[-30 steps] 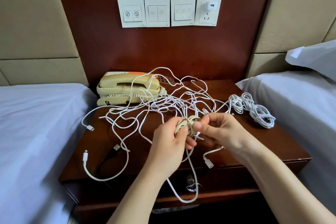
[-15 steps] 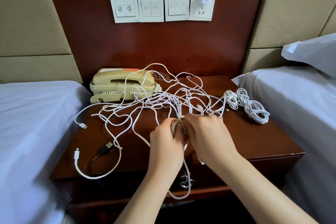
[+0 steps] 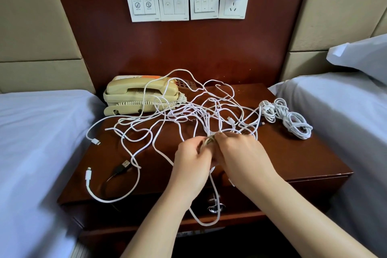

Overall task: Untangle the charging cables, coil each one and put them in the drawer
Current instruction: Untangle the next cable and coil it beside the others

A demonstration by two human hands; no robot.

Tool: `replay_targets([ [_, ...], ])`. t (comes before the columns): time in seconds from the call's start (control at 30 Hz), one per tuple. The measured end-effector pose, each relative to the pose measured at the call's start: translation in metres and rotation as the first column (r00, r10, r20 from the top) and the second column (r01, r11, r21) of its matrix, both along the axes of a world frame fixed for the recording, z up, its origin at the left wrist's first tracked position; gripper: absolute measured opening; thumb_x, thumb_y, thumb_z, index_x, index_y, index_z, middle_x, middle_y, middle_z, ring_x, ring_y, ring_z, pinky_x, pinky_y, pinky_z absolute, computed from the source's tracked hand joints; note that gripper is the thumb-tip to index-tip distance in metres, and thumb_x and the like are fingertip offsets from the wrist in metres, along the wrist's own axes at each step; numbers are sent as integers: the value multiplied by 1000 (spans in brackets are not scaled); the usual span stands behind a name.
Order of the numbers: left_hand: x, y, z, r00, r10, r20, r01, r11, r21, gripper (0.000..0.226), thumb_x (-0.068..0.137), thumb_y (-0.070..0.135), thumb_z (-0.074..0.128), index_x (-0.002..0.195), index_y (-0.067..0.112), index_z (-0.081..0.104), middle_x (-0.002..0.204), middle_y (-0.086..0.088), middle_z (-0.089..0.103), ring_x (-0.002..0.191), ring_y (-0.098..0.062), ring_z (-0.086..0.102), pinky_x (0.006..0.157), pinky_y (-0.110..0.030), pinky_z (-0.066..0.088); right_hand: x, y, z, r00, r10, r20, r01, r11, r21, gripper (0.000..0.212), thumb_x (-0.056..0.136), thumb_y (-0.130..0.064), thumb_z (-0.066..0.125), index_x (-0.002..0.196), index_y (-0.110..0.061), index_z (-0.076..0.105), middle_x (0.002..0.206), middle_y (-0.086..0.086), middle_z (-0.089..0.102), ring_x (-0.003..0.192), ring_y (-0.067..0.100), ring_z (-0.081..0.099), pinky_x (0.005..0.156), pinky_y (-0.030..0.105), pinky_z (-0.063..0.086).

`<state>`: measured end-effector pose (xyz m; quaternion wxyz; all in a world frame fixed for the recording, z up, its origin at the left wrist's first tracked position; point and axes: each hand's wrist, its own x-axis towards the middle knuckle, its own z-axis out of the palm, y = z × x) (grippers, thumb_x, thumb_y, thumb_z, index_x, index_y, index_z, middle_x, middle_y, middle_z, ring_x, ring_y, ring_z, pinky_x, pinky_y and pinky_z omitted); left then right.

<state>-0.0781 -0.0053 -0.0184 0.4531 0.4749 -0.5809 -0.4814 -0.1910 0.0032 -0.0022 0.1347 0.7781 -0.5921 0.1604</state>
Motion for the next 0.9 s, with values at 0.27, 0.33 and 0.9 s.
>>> replay_targets([
  [0.27, -6, 6, -1, 982, 116, 150, -92, 983, -158, 44, 86, 39, 37, 81, 2, 61, 75, -12, 68, 76, -32, 66, 72, -51, 54, 2, -3, 2, 996, -51, 74, 55, 997, -49, 41, 35, -1, 86, 52, -10, 49, 43, 0, 49, 36, 22, 46, 45, 13, -2],
  [0.33, -7, 8, 0, 971, 159, 180, -124, 973, -194, 39, 94, 31, 39, 79, 1, 60, 73, -13, 66, 73, -32, 65, 70, -51, 53, 1, -3, 1, 994, -22, 105, 27, 999, -47, 49, 35, 2, 84, 52, -14, 40, 44, 0, 46, 38, 19, 36, 43, 14, -2],
  [0.9, -1, 16, 10, 710, 168, 684, 147, 914, -378, 24, 101, 23, 27, 108, 13, 47, 100, -5, 62, 86, -22, 57, 61, -22, 33, -15, 4, -1, 961, 76, 265, -138, 964, 226, 23, 101, -19, 36, 79, -17, 40, 65, -6, 43, 59, 16, 42, 53, 21, 31],
])
